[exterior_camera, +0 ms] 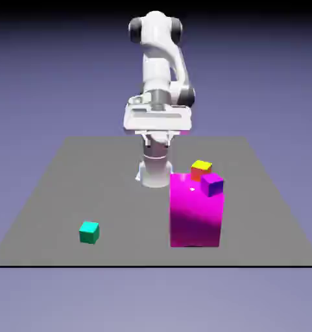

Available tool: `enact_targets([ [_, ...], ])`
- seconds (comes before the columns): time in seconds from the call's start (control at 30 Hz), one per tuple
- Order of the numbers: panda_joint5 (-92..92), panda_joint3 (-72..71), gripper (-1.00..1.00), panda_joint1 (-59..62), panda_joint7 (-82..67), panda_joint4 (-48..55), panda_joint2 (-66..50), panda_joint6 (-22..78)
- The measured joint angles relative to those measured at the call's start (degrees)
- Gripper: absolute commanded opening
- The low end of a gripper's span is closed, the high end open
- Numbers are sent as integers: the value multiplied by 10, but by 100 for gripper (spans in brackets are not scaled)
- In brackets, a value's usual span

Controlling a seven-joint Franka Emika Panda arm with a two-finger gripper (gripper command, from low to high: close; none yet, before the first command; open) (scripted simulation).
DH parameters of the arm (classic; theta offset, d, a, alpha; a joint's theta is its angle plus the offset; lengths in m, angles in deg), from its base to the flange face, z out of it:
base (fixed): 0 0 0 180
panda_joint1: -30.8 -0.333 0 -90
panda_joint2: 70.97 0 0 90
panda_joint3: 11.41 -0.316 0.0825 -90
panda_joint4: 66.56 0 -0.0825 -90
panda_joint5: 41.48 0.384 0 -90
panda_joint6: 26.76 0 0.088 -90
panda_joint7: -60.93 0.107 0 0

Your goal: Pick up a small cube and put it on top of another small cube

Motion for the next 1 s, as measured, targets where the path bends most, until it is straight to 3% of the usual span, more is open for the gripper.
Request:
enact_targets([
  [0.83, 107, 290, 0, -25, -198, 294, -519, 362],
  [1.0, 151, 255, 0, 5, -228, 294, -586, 304],
])
